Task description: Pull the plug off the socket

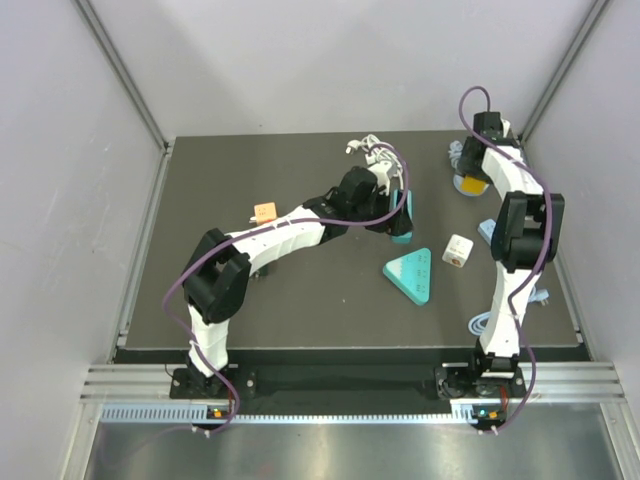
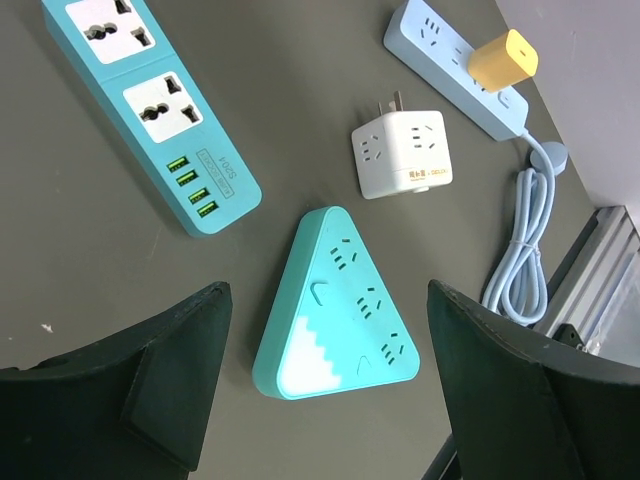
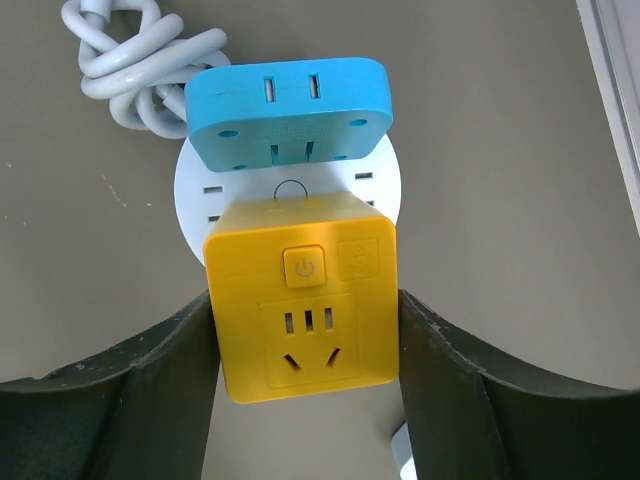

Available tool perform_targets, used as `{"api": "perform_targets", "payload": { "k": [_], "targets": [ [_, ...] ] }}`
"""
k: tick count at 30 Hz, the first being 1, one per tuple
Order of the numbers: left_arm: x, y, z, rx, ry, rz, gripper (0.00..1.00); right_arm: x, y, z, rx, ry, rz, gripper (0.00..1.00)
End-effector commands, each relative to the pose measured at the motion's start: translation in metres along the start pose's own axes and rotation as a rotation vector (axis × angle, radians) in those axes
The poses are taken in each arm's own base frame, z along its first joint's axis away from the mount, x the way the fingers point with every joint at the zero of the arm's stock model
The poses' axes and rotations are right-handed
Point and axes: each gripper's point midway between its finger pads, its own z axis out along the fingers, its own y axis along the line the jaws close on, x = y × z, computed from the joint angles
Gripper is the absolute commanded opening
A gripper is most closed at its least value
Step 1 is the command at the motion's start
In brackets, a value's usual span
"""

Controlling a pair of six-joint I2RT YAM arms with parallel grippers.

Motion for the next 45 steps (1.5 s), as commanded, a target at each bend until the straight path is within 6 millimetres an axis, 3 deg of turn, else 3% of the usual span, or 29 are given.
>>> {"api": "perform_targets", "payload": {
  "k": [1,2,3,7,13,16,19,20,23,28,30,32,33,35,36,37,39,41,42,45],
  "targets": [
    [-0.036,-0.013,-0.01,0.021,-0.08,0.05,0.83,-0.02,0.019,-0.025,-0.046,-0.053,0.013,0.32],
    [-0.038,-0.013,-0.009,0.018,-0.085,0.055,0.83,-0.019,0.019,-0.028,-0.043,-0.051,0.013,0.26],
    [-0.041,-0.013,-0.009,0.011,-0.092,0.06,0.83,-0.017,0.032,-0.036,-0.053,-0.055,0.009,0.25],
    [-0.048,-0.007,-0.002,-0.009,-0.121,0.077,0.83,0.002,0.043,-0.053,-0.059,-0.001,0.044,0.19],
    [-0.051,0.0,0.012,-0.012,-0.111,0.088,0.85,0.03,0.071,-0.083,-0.111,0.038,0.09,0.21],
    [-0.051,0.002,0.019,-0.007,-0.106,0.108,0.89,0.042,0.084,-0.091,-0.172,0.082,0.108,0.39],
    [-0.054,0.003,0.026,-0.01,-0.112,0.145,0.94,0.045,0.091,-0.101,-0.216,0.083,0.1,0.64],
    [-0.055,0.005,0.028,-0.015,-0.116,0.15,0.95,0.045,0.093,-0.105,-0.234,0.079,0.094,0.81],
    [-0.059,0.01,0.035,-0.03,-0.141,0.174,0.98,0.035,0.09,-0.12,-0.274,0.046,0.1,0.96],
    [-0.073,0.01,0.044,-0.037,-0.213,0.199,0.99,0.011,0.072,-0.145,-0.37,0.004,0.163,1.0],
    [-0.069,0.014,0.055,-0.049,-0.211,0.209,0.97,0.002,0.057,-0.149,-0.38,-0.032,0.202,0.98],
    [-0.078,0.009,0.061,-0.068,-0.241,0.238,0.96,-0.008,0.052,-0.153,-0.42,-0.073,0.235,0.96],
    [-0.073,0.012,0.071,-0.081,-0.234,0.246,0.96,0.0,0.039,-0.142,-0.436,-0.045,0.27,0.95],
    [-0.085,0.007,0.077,-0.125,-0.274,0.277,0.96,0.005,0.03,-0.131,-0.509,-0.037,0.338,0.94],
    [-0.079,0.013,0.087,-0.15,-0.268,0.288,0.96,0.008,0.027,-0.127,-0.531,-0.029,0.361,0.93],
    [-0.091,0.015,0.087,-0.2,-0.308,0.315,0.96,0.01,0.024,-0.124,-0.549,-0.026,0.392,0.92],
    [-0.085,0.019,0.1,-0.242,-0.312,0.346,0.97,0.017,0.016,-0.113,-0.58,-0.019,0.422,0.91],
    [-0.096,0.016,0.105,-0.255,-0.344,0.358,0.97,0.021,0.011,-0.107,-0.577,-0.013,0.431,0.9],
    [-0.089,0.022,0.114,-0.26,-0.331,0.355,0.97,0.024,0.008,-0.103,-0.577,-0.011,0.434,0.9],
    [-0.093,0.015,0.125,-0.234,-0.368,0.355,0.97,0.028,0.002,-0.096,-0.57,-0.012,0.435,0.9]
  ]
}}
